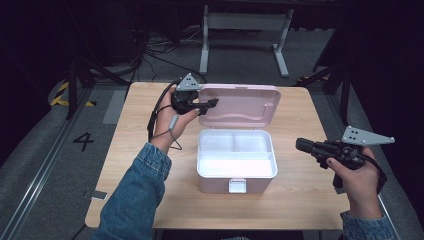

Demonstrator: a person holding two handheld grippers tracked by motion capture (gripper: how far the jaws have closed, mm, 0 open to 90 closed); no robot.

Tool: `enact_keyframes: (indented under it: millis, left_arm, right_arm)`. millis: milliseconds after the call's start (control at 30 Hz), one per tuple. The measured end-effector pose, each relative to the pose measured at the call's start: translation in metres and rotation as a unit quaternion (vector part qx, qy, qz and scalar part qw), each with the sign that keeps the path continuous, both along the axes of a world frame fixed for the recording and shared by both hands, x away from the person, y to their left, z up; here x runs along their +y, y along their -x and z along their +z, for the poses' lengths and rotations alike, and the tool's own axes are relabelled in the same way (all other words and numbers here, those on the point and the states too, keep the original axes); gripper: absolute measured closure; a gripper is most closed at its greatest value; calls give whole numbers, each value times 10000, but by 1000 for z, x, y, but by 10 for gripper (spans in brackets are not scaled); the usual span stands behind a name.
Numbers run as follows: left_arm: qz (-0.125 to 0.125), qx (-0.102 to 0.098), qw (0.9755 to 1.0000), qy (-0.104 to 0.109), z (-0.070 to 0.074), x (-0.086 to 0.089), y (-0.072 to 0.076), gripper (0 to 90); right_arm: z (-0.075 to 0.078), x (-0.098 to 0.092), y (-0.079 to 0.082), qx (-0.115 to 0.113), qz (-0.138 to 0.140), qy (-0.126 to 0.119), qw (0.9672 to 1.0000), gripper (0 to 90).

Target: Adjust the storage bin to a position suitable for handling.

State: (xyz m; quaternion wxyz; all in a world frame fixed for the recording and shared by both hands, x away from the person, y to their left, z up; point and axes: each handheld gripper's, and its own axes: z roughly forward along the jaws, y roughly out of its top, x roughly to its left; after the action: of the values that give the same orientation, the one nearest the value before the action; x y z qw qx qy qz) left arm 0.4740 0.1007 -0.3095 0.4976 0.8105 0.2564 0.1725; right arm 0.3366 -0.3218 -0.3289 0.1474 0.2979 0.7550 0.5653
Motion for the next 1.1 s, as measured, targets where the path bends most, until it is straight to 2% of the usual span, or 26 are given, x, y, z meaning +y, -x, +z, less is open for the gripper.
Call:
enact_keyframes:
  millis: [367, 567, 733, 967, 1100]
  left_arm:
    - [228, 62, 9997, 88, -10, -2, -14, 575]
    - [325, 248, 9991, 111, -16, -5, -25, 534]
    - [401, 328, 9985, 196, -23, -4, -33, 502]
    - [517, 415, 9978, 35, -32, -5, -39, 457]
    - [568, 580, 9967, 5, -36, -6, -42, 410]
  right_arm:
    - [-3, 0, -2, 42, 26, 8, 10000, 839]
    - [-4, 0, -2, 78, 15, 5, 10000, 834]
    - [-6, -3, -4, 112, -13, -23, 9999, 829]
    - [-7, -5, -5, 153, -20, -48, 9999, 820]
    - [-8, -5, -5, 157, -8, -56, 9999, 816]
